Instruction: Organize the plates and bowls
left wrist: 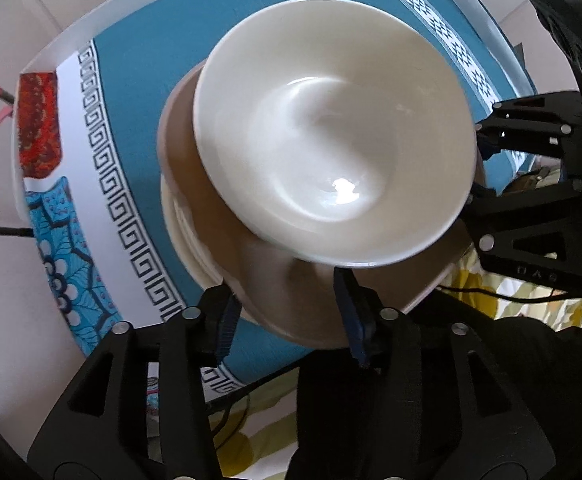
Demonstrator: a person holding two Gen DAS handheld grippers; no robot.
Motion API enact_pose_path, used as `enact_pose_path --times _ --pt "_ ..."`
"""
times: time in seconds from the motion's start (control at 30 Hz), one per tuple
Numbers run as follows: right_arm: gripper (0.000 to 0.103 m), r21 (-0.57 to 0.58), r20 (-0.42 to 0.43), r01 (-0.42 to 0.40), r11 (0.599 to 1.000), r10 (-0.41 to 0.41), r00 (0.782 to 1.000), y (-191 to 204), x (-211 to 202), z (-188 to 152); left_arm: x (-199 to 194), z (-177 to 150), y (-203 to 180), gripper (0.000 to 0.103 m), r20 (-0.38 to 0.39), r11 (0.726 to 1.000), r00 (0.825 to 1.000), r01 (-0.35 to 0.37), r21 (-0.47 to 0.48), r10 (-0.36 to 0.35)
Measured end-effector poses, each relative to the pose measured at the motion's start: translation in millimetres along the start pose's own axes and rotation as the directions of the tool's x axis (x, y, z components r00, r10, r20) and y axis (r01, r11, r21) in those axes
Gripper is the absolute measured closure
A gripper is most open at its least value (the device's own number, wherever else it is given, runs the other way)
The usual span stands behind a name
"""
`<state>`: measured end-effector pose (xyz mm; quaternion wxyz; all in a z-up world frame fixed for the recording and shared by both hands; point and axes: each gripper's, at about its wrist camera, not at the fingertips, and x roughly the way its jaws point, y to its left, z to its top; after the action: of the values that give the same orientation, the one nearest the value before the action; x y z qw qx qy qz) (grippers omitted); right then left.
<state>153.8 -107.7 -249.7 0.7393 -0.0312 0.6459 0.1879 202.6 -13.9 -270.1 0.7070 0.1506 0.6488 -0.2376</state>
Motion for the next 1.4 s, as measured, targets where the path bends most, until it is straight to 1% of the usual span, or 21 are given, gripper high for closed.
enact_pose_path --times 0.27,0.37,0.43,0.5,0.57,0.6,0.67,0.7,0.73,0.77,0.8,0.83,0.87,0.9,1.0,1.07,1.1,1.13,1.2,1.27,1.4 --pt "0.073 0.057 0.048 0.031 0.998 -0.034 0.998 -1 -23 -8 -31 -13 8 0.059 0.06 1.0 0.998 0.003 -0.005 -0.003" --pt "0.073 0.105 0.087 0.041 0.994 -0.05 0.995 -4 -42 -16 -49 -23 6 0.059 0.117 0.999 0.993 0.004 -0.034 0.0" --pt "0.073 0.151 0.132 0.008 0.988 -0.028 0.991 -8 -58 -24 -64 -32 5 0.059 0.164 0.998 0.986 -0.001 -0.067 0.012" --pt "0.073 0.181 0.163 0.012 0.983 -0.042 0.986 -11 -73 -33 -80 -38 2 0.059 0.215 0.994 0.976 -0.009 -0.105 0.031" --pt "0.073 0.194 0.215 0.018 0.981 -0.061 0.975 -11 -94 -44 -101 -45 -4 0.059 0.285 0.988 0.956 -0.022 -0.151 0.064" --pt "0.073 0.194 0.251 0.032 0.981 -0.082 0.965 -8 -108 -50 -114 -48 -5 0.059 0.332 0.984 0.939 -0.036 -0.177 0.094" --pt "0.072 0.187 0.324 0.055 0.981 -0.114 0.939 -4 -136 -60 -143 -57 -13 0.059 0.439 0.972 0.884 -0.067 -0.225 0.163" --pt "0.065 0.187 0.352 0.064 0.98 -0.127 0.927 -3 -146 -64 -158 -61 -20 0.059 0.488 0.967 0.851 -0.08 -0.242 0.193" --pt "0.06 0.189 0.397 0.077 0.979 -0.147 0.906 -1 -162 -70 -177 -68 -29 0.058 0.552 0.96 0.801 -0.097 -0.261 0.231" --pt "0.056 0.194 0.442 0.083 0.977 -0.163 0.882 3 -178 -76 -191 -74 -37 0.052 0.593 0.956 0.763 -0.109 -0.274 0.257" --pt "0.055 0.199 0.477 0.082 0.977 -0.17 0.862 6 -190 -80 -205 -79 -45 0.037 0.633 0.95 0.721 -0.12 -0.287 0.282" --pt "0.054 0.208 0.514 0.082 0.975 -0.18 0.839 7 -204 -84 -214 -83 -51 0.028 0.661 0.945 0.686 -0.128 -0.301 0.303" --pt "0.046 0.219 0.547 0.088 0.972 -0.197 0.814 9 -218 -90 -225 -89 -57 0.011 0.691 0.939 0.645 -0.134 -0.318 0.326" --pt "0.034 0.232 0.582 0.096 0.968 -0.217 0.783 12 -232 -97 -238 -97 -67 0.003 0.732 0.934 0.589 -0.133 -0.33 0.343" --pt "0.007 0.255 0.657 0.107 0.961 -0.253 0.71 19 -260 -109 -263 -113 -85 0.0 0.797 0.925 0.474 -0.137 -0.355 0.375" --pt "0.005 0.267 0.697 0.116 0.957 -0.275 0.662 23 -276 -121 -272 -117 -95 0.0 0.796 0.907 0.438 -0.155 -0.392 0.419" --pt "0.005 0.287 0.706 0.129 0.949 -0.301 0.641 26 -282 -127 -275 -119 -100 0.0 0.795 0.902 0.428 -0.164 -0.399 0.429" --pt "0.005 0.319 0.722 0.147 0.936 -0.34 0.602 29 -289 -136 -276 -121 -104 0.0 0.798 0.902 0.422 -0.171 -0.396 0.431" --pt "0.002 0.346 0.749 0.154 0.926 -0.371 0.549 34 -299 -149 -278 -129 -113 0.0 0.802 0.894 0.396 -0.182 -0.409 0.447" --pt "0.001 0.349 0.763 0.163 0.923 -0.381 0.522 36 -304 -157 -279 -136 -121 0.0 0.814 0.896 0.375 -0.182 -0.405 0.444" --pt "0.001 0.362 0.773 0.199 0.911 -0.413 0.481 47 -310 -168 -285 -153 -126 0.0 0.821 0.895 0.355 -0.183 -0.407 0.446"
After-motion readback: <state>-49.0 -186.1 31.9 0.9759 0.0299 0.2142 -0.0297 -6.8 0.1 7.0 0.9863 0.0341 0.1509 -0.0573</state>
